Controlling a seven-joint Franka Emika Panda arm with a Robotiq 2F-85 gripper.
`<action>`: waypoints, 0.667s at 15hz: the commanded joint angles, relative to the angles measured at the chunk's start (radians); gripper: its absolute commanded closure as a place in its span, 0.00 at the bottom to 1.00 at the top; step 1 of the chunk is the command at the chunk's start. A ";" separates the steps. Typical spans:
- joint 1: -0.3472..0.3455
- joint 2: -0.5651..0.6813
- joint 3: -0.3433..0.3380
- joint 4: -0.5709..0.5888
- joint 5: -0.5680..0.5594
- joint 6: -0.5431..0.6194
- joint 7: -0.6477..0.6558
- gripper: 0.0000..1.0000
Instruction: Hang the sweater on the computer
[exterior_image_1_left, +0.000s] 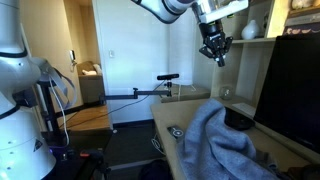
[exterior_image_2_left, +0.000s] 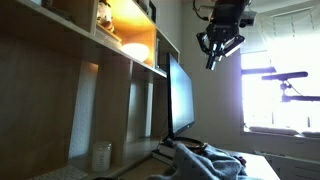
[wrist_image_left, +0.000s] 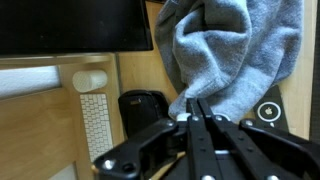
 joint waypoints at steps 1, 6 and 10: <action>0.004 -0.093 -0.008 -0.089 -0.024 0.040 0.039 0.94; 0.004 -0.066 -0.003 -0.048 -0.002 0.000 0.007 0.94; 0.003 -0.067 -0.003 -0.052 -0.002 0.002 0.007 0.94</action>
